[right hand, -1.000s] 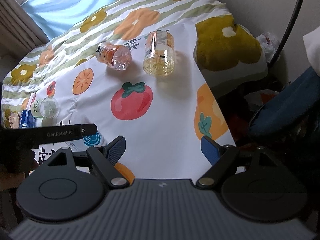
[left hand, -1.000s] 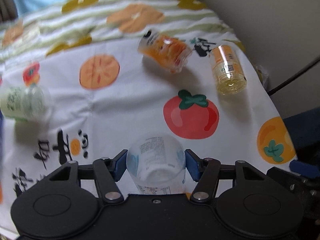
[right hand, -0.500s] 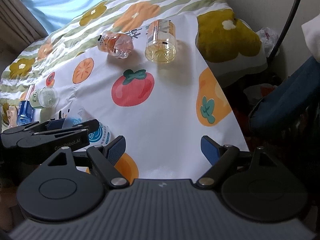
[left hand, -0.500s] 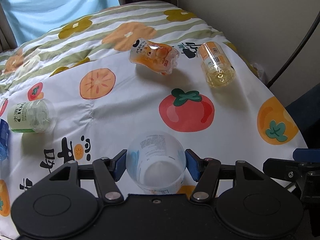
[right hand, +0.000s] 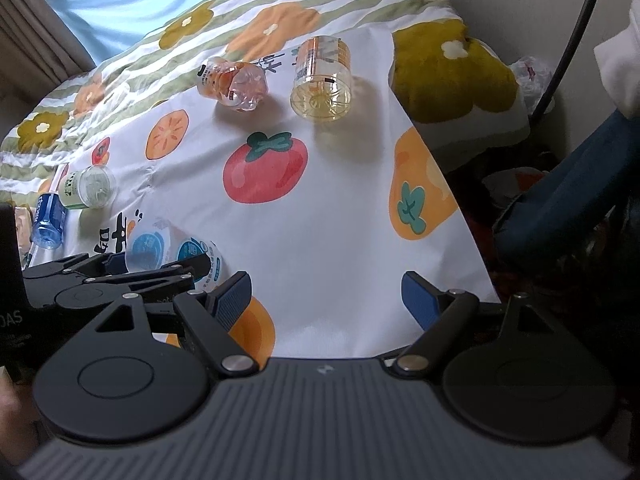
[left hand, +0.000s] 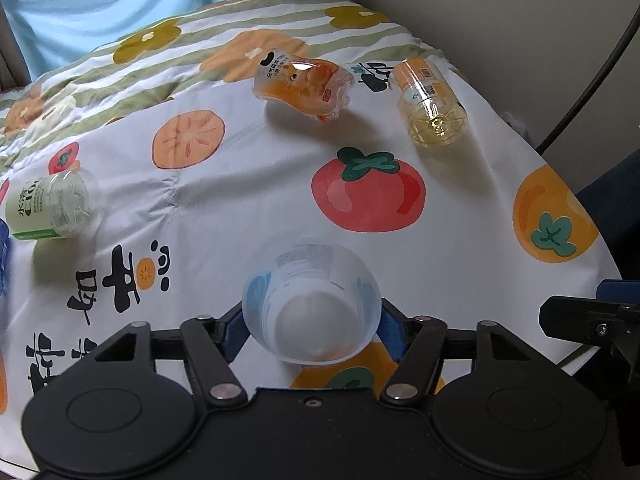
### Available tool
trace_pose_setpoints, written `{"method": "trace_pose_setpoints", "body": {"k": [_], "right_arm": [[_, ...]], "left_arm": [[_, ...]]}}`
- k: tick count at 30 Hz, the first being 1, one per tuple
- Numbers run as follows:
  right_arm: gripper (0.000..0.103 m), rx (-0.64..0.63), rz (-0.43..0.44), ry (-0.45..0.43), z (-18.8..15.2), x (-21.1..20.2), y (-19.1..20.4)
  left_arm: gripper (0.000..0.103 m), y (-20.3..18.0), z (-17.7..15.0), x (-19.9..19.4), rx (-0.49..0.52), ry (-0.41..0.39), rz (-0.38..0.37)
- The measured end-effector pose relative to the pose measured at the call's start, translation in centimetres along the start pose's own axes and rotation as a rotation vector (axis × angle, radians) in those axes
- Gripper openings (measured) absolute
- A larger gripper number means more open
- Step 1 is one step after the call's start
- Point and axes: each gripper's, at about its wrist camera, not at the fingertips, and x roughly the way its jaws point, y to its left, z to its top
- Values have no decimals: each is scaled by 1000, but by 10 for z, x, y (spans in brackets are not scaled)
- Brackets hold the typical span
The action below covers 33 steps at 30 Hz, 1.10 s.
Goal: Flip cup upright
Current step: 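Lower the cup onto the sheet and open the left tool, then withdraw the left tool up from the upright cup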
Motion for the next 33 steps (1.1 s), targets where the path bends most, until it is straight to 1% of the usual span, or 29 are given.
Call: {"method": "trace_pose_setpoints", "body": {"k": [2, 3, 4, 5, 10, 16, 19, 22, 23, 24, 27, 28, 33], "right_arm": [[97, 0, 0, -2, 0, -1, 0], [97, -1, 0, -5, 0, -2, 0], [97, -2, -1, -8, 0, -4, 1], [97, -3, -1, -12, 0, -6, 1], [97, -10, 0, -43, 4, -19, 6], [97, -38, 5, -97, 10, -45, 23], [97, -78, -2, -118, 12, -59, 38], [100, -120, -2, -129, 14, -69, 56], [100, -133, -4, -136, 13, -73, 63], [100, -147, -11, -142, 12, -76, 70], [101, -198, -44, -165, 9, -82, 90], [103, -212, -51, -172, 7, -84, 95], [103, -269, -76, -211, -8, -90, 121]], "left_arm": [[74, -1, 0, -2, 1, -8, -2], [77, -1, 0, -4, 1, -11, -4], [86, -1, 1, -6, 0, -15, -6], [88, -1, 1, -9, -1, -22, -7], [93, 3, 1, -27, 10, -46, -14], [95, 18, -4, -64, 5, -89, -17], [95, 33, -7, -89, -22, -121, -12], [96, 52, -11, -116, -57, -164, -2], [98, 58, -13, -125, -65, -177, 7], [103, 64, -16, -133, -73, -190, 21], [103, 81, -24, -156, -102, -233, 58], [103, 87, -27, -161, -114, -238, 70], [103, 112, -42, -183, -175, -257, 115]]}}
